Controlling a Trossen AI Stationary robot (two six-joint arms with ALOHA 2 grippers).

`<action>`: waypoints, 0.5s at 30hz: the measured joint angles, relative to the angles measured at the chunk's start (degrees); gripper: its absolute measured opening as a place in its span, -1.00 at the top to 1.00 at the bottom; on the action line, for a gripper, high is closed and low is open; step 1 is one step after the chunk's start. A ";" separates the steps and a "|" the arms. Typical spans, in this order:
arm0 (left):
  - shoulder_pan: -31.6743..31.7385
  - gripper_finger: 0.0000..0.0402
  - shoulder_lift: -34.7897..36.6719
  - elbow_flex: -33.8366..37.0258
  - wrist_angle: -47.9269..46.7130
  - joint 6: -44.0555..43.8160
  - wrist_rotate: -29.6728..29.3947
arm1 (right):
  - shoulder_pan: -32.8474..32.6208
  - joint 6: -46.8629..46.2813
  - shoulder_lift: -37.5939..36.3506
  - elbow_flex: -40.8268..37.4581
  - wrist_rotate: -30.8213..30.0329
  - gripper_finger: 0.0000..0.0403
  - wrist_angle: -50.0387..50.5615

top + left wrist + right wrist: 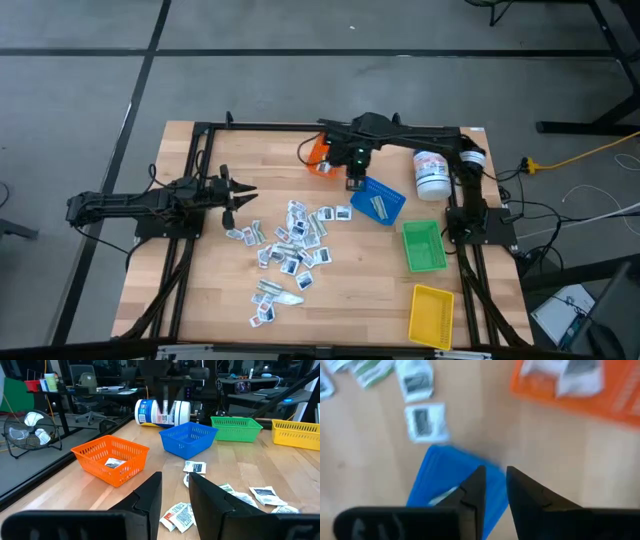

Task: Pick & Place First Aid Supplies
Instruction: Adjust the blue basket on the table

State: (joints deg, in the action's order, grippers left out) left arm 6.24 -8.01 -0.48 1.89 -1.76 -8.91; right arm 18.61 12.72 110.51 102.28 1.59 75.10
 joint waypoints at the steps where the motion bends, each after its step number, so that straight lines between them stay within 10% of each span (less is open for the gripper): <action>1: 0.00 0.54 -0.01 0.01 0.00 0.00 0.00 | 0.00 -0.83 -1.80 -2.85 0.72 0.65 -0.89; 15: -0.02 0.55 -0.02 0.01 0.00 -0.02 0.00 | -2.64 -9.31 -11.33 -31.38 0.69 0.75 -19.25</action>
State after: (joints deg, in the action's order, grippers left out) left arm 6.22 -8.03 -0.47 1.89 -1.78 -8.91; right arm 15.97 3.41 99.18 70.89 2.28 55.85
